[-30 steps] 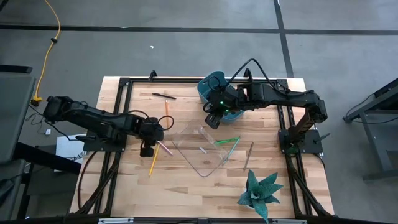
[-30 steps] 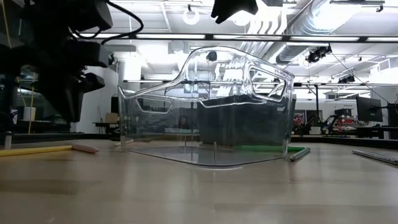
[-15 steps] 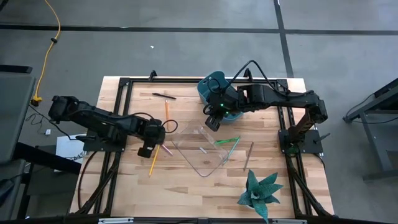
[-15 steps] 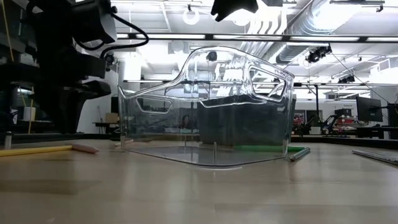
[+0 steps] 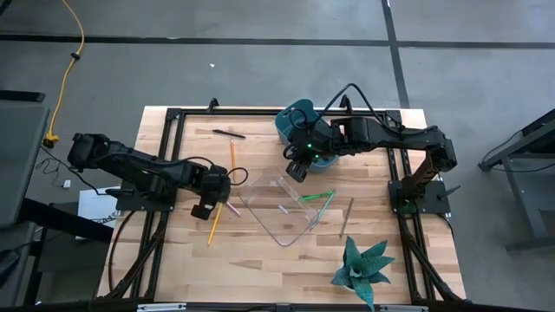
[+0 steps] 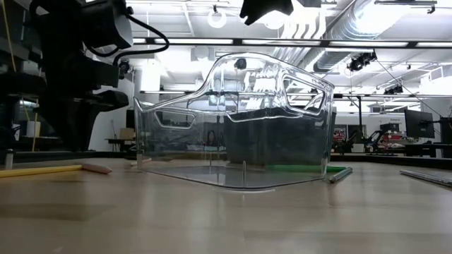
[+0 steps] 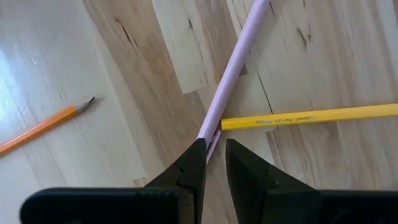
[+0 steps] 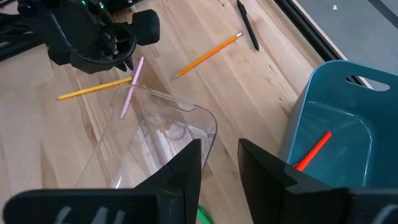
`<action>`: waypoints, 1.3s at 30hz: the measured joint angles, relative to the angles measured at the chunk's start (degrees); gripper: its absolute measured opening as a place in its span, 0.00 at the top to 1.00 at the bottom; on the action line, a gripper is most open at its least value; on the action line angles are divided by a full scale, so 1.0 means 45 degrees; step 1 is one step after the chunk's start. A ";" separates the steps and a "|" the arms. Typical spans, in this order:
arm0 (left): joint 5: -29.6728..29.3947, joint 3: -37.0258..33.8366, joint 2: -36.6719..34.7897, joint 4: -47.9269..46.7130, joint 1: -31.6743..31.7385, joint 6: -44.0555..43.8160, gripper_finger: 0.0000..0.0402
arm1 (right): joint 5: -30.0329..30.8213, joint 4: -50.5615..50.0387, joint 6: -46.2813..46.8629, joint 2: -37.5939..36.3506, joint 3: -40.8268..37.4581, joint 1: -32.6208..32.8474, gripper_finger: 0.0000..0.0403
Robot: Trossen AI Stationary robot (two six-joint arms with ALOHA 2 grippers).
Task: Sort pens & pencils
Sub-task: Put the pink pen into the blue bin
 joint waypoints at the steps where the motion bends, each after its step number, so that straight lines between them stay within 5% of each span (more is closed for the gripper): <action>1: 0.0000 0.0000 0.0000 0.0000 0.0000 0.0000 0.87 | 0.0000 -0.0005 0.0000 0.0000 0.0000 0.0000 0.76; 23: 0.0784 0.0000 0.0000 0.0024 0.1060 -0.0369 0.87 | -0.0005 -0.0021 -0.0123 0.0000 0.0000 0.0008 0.76; 33: 0.0946 -0.0001 0.0000 0.0010 0.1171 -0.0120 0.65 | -0.0010 -0.0039 -0.0112 0.0000 0.0000 0.0087 0.76; 39: 0.0933 0.0004 0.0000 0.0011 0.1171 0.0260 0.63 | -0.0010 -0.0034 -0.0107 0.0000 0.0000 0.0087 0.76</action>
